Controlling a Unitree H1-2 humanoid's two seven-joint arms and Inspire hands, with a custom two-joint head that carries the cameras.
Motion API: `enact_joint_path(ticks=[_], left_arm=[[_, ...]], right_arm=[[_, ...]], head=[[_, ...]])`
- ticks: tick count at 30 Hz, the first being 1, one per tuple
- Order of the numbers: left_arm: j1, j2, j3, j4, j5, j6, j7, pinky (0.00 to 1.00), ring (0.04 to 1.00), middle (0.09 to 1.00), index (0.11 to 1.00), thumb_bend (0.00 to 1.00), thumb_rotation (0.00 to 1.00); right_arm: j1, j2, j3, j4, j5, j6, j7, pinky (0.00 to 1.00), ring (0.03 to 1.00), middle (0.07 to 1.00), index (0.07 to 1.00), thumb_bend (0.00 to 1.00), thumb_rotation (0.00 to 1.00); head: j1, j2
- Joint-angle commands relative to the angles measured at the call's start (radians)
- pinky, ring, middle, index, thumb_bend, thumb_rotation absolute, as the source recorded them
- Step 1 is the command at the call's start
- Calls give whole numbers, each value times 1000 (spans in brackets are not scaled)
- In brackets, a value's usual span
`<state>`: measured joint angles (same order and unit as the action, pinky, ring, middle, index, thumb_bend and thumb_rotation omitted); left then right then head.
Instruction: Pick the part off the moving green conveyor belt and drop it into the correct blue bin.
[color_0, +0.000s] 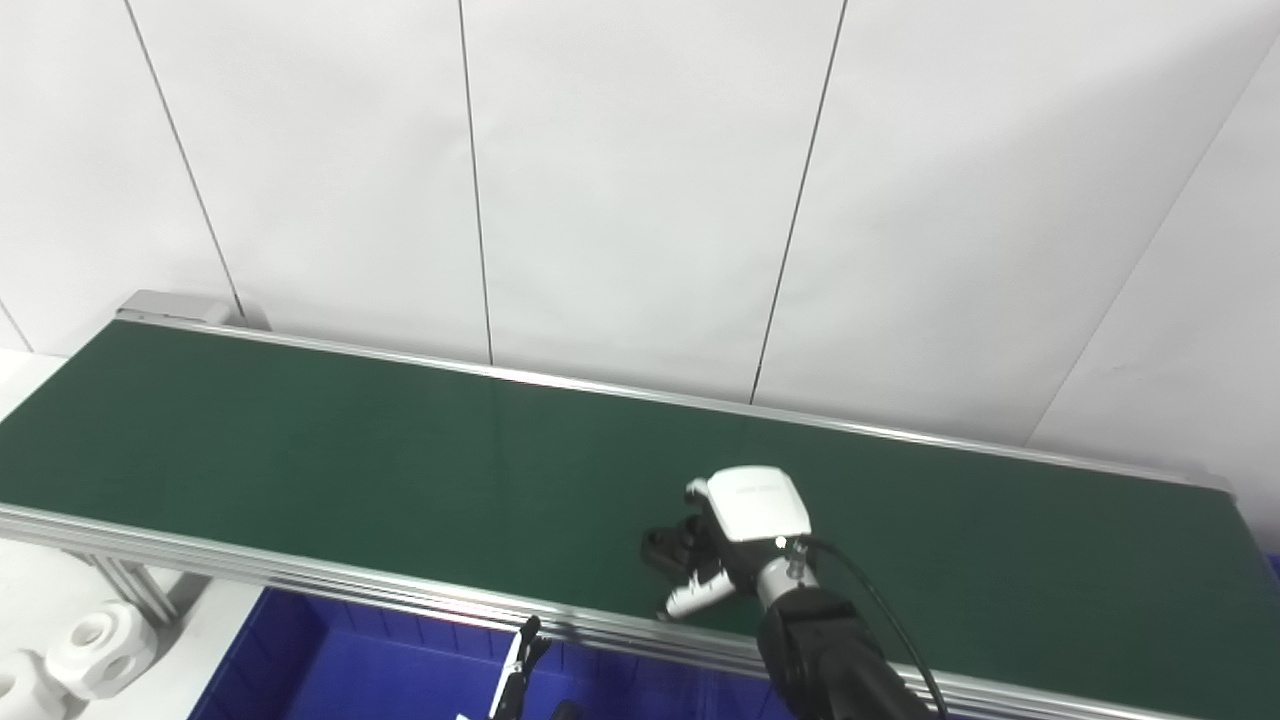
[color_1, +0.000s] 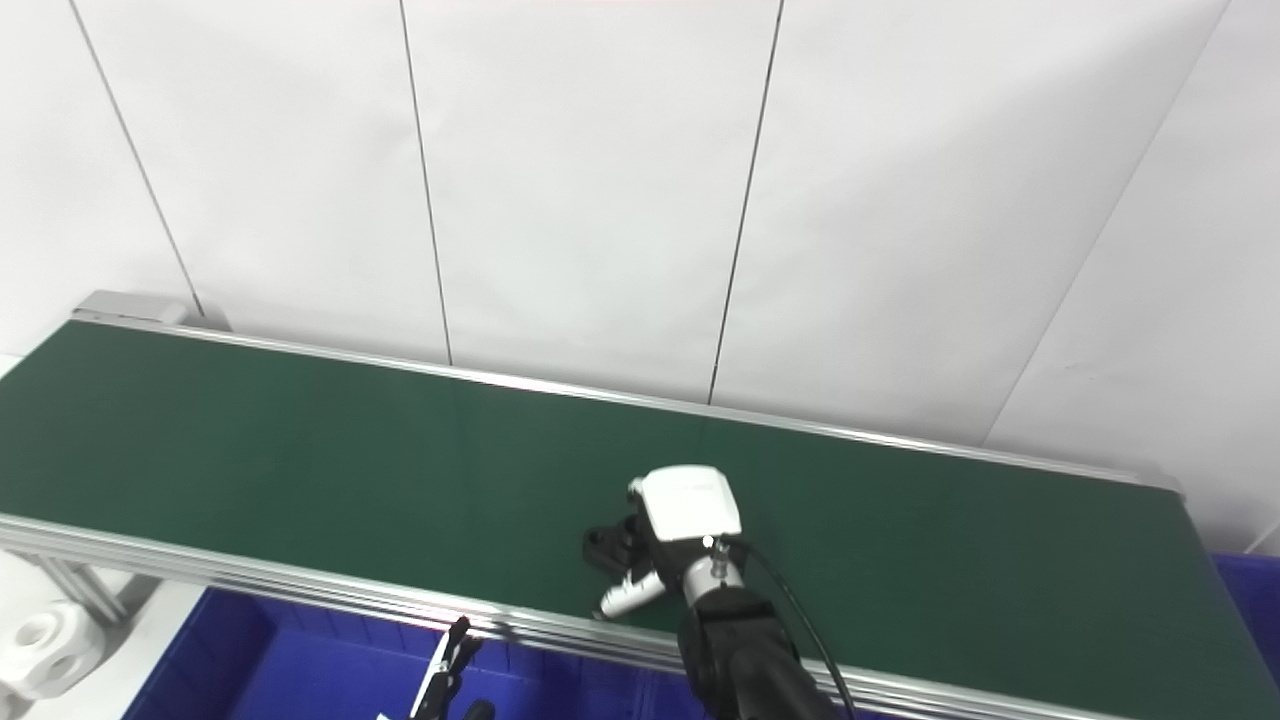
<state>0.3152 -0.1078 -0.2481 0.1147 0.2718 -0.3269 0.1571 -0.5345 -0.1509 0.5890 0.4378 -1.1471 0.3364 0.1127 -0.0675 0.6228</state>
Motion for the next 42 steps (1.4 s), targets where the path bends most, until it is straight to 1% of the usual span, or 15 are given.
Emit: enact_joint_path(ticks=[1, 2, 4, 5, 10, 11, 12, 14, 18, 25, 31, 34, 36, 41, 42], left_arm=[[32, -121, -88, -28, 12, -3, 5, 971, 946, 958, 1000, 356, 929], [33, -121, -88, -30, 12, -3, 5, 955, 936, 958, 1000, 349, 928], [36, -119, -90, -34, 8, -2, 2, 937, 926, 960, 1000, 337, 924], [37, -118, -91, -37, 6, 0, 1, 932, 923, 961, 1000, 333, 921], [45, -117, -91, -50, 1, 8, -1, 911, 912, 952, 1000, 337, 916], [47, -117, -91, -53, -3, 11, -3, 911, 913, 950, 1000, 336, 911], [48, -116, -92, -55, -4, 11, -5, 911, 913, 949, 1000, 338, 908], [49, -113, -93, -58, -7, 10, -7, 905, 914, 950, 1000, 332, 906], [49, -111, -93, -59, -12, 11, -10, 904, 914, 945, 1000, 340, 908], [42, -104, -91, -55, -6, 9, -4, 905, 901, 916, 1000, 346, 916], [35, -103, -88, -46, -14, 0, -4, 916, 898, 906, 1000, 357, 917], [29, -99, -84, -45, -29, 4, -12, 930, 899, 907, 1000, 385, 928], [24, -92, -80, -48, -45, 11, -21, 974, 910, 918, 1000, 405, 941], [12, -65, -67, -74, -76, 47, -50, 999, 923, 932, 1000, 443, 979], [11, -61, -64, -79, -82, 53, -57, 1000, 925, 935, 1000, 452, 985]], right_arm=[[-34, -16, 8, 33, 2, -25, -30, 157, 211, 319, 670, 683, 243], [-31, -20, 12, 47, 5, -22, -33, 116, 167, 261, 620, 630, 137], [-26, -28, 17, 65, 11, -15, -45, 112, 169, 264, 516, 535, 117], [-22, -32, 16, 72, 19, -16, -55, 111, 169, 261, 498, 521, 113], [6, -59, 9, 86, 44, -16, -103, 95, 157, 241, 484, 511, 111], [13, -64, 4, 85, 56, -18, -111, 115, 180, 353, 484, 519, 56], [19, -66, -3, 84, 70, -18, -122, 130, 196, 410, 484, 523, 29], [23, -69, -6, 83, 83, -14, -134, 142, 209, 460, 486, 527, 4], [34, -73, -14, 80, 108, -14, -170, 143, 204, 469, 487, 528, 0], [38, -84, -14, 59, 126, 5, -150, 152, 222, 471, 489, 527, 0], [49, -94, -32, -4, 149, -11, -160, 152, 215, 470, 488, 526, 0], [66, -108, -49, -141, 151, 8, -103, 164, 227, 471, 489, 523, 0], [76, -126, -54, -232, 136, 16, -60, 178, 243, 471, 488, 521, 0], [98, -169, -69, -433, 85, 54, 111, 211, 280, 474, 490, 520, 0], [103, -176, -73, -464, 76, 58, 140, 211, 278, 474, 490, 521, 0]], head=[[4, 5], [4, 5], [5, 9], [5, 10], [-1, 18], [-2, 20], [-3, 21], [-7, 22], [-11, 23], [-25, 24], [-46, 28], [-75, 32], [-95, 36], [-177, 47], [-177, 47]])
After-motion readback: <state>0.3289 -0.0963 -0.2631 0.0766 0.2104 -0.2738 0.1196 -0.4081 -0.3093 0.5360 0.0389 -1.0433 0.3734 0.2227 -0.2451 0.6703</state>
